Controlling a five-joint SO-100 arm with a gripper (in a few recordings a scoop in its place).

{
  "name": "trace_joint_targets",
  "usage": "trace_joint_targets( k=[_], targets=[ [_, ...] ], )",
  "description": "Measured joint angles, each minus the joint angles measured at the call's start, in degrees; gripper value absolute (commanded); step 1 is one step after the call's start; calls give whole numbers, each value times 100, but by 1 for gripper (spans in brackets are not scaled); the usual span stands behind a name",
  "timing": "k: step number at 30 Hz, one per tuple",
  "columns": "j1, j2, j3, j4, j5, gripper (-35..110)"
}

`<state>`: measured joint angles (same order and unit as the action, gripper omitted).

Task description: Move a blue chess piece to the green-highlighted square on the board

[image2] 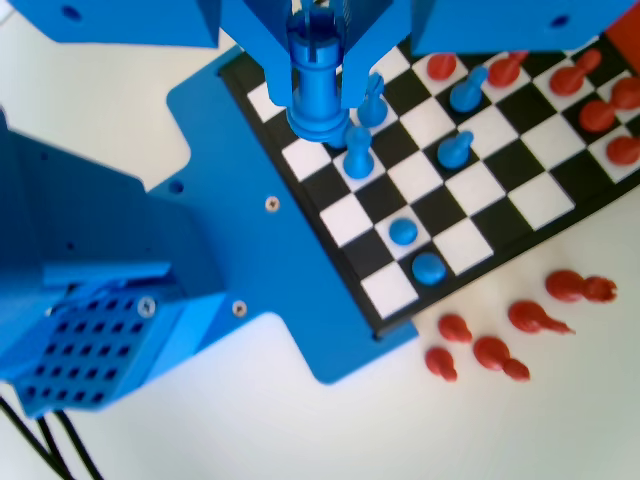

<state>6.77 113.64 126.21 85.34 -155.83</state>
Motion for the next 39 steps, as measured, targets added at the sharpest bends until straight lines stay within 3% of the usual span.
trace_joint_targets(
  k=[5,20,28,39],
  targets=[
    [-510,211,-9,-246,413,1],
    [-2479,677,1573,-1503,422,1],
    [-2549,580,2224,-2417,220,1],
    [-2276,-167,2197,-2795,-79,1]
  ],
)
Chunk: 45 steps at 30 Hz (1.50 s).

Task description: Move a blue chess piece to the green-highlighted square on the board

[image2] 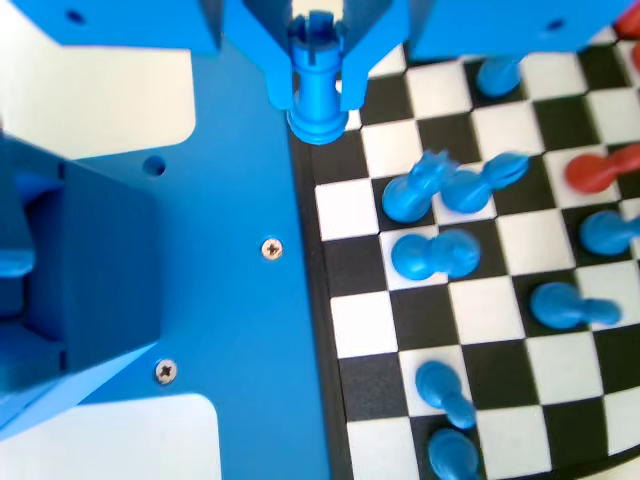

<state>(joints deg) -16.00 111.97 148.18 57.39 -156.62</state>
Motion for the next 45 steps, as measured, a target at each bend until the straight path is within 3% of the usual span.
trace_joint_targets(
  k=[45],
  targets=[
    [-26,-1327,404,-2153,-466,4]
  ],
)
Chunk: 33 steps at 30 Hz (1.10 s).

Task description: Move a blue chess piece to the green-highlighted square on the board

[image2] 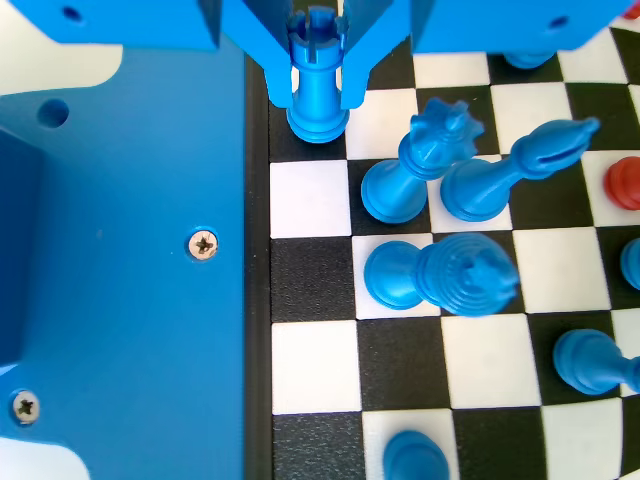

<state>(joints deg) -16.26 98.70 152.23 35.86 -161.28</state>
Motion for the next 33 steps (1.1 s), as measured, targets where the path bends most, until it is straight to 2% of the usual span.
trace_joint_targets(
  k=[9,21,33],
  targets=[
    [9,0,176,-387,211,12],
    [9,0,211,-448,229,12],
    [-237,448,-308,870,606,12]
  ],
)
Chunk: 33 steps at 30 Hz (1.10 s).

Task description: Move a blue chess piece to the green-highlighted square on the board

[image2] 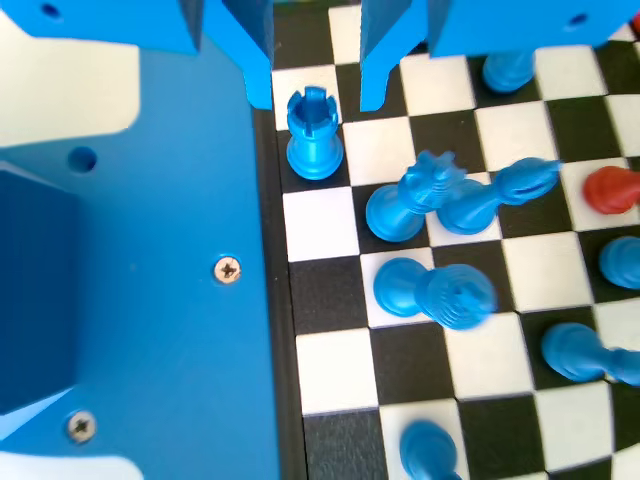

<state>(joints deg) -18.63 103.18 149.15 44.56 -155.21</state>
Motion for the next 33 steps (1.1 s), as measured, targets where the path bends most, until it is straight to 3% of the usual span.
trace_joint_targets(
  k=[4,11,23,33],
  targets=[
    [0,264,-439,624,79,1],
    [18,914,-1028,1758,598,1],
    [123,2391,-1960,3032,3595,1],
    [1134,3331,-3094,4447,4992,1]
  ],
)
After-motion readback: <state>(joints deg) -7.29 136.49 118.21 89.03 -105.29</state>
